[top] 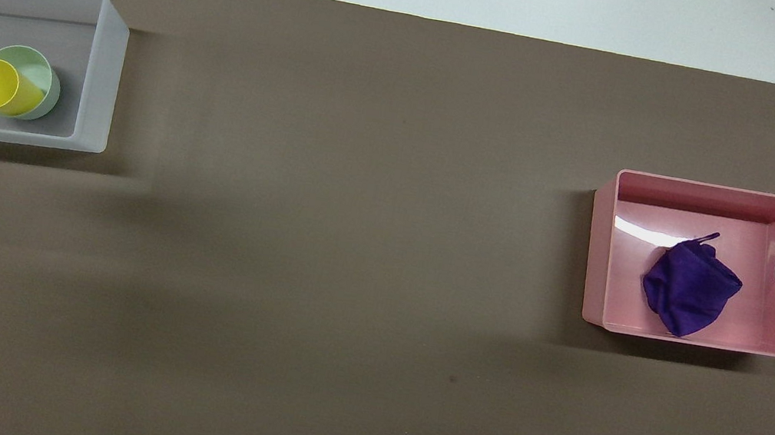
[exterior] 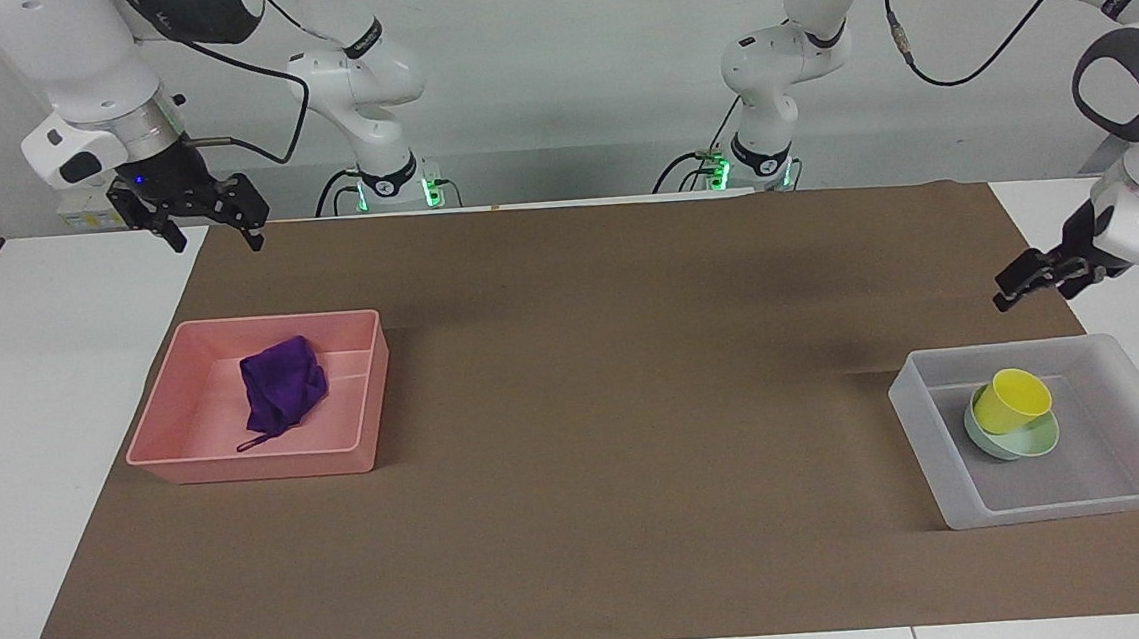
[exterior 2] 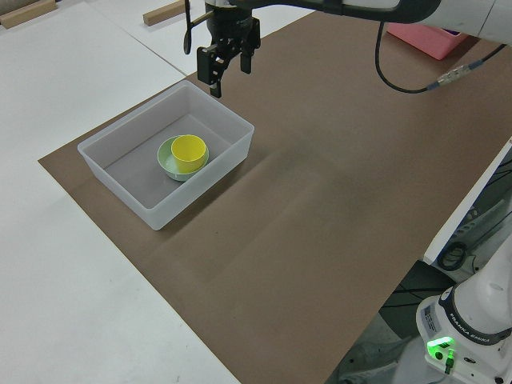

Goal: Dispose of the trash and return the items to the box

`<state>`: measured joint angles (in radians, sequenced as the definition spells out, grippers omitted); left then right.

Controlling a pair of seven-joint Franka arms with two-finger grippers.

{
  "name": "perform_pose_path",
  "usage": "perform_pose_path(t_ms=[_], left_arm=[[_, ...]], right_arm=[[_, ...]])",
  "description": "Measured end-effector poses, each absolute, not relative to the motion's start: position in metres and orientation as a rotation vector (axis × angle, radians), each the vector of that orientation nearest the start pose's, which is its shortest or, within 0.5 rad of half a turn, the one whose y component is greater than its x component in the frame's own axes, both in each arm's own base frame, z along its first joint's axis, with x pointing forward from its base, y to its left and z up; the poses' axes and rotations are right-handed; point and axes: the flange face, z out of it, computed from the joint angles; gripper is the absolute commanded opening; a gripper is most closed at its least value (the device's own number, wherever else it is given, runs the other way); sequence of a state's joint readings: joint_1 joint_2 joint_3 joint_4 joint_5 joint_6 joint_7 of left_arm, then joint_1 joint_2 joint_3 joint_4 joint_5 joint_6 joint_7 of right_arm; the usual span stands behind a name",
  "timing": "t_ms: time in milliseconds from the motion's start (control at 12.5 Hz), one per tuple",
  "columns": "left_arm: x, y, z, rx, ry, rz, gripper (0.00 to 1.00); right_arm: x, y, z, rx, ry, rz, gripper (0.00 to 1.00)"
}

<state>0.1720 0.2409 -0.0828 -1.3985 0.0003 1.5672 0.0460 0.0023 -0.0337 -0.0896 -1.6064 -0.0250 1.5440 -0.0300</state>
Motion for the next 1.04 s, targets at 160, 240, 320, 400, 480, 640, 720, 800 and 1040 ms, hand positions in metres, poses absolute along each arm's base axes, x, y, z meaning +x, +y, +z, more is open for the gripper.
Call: perform_pose_path(t_ms=[160,240,320,400,480,640,720,800,1040], left_arm=[[0.605,0.030,0.585,-3.148,-0.020,0.099,1.00],[0.597,0.017,0.591,-3.133,0.012,0.094,1.00],[0.586,0.003,0.596,-3.125,0.037,0.094,1.00],[0.573,-0.011,0.598,-3.119,0.035,0.101,1.00],[0.561,-0.021,0.599,-3.115,0.019,0.108,1.00],[0.547,-0.021,0.602,-3.114,-0.015,0.107,1.00],[0.545,-0.013,0.603,-3.116,-0.034,0.102,1.00],[0.545,-0.008,0.604,-3.118,-0.041,0.102,1.00],[0.545,-0.008,0.602,-3.118,-0.039,0.107,1.00]], right_arm=[[0.538,-0.051,0.622,-3.158,0.091,0.053,1.00],[0.538,-0.050,0.622,-3.156,0.091,0.053,1.00],[0.538,-0.050,0.622,-3.155,0.091,0.053,1.00],[0.537,-0.050,0.623,-3.154,0.091,0.052,1.00],[0.537,-0.050,0.623,-3.154,0.091,0.051,1.00],[0.536,-0.048,0.623,-3.152,0.090,0.051,1.00],[0.536,-0.044,0.622,-3.151,0.089,0.053,1.00],[0.535,-0.041,0.621,-3.150,0.095,0.057,1.00],[0.534,-0.038,0.619,-3.150,0.095,0.064,1.00]])
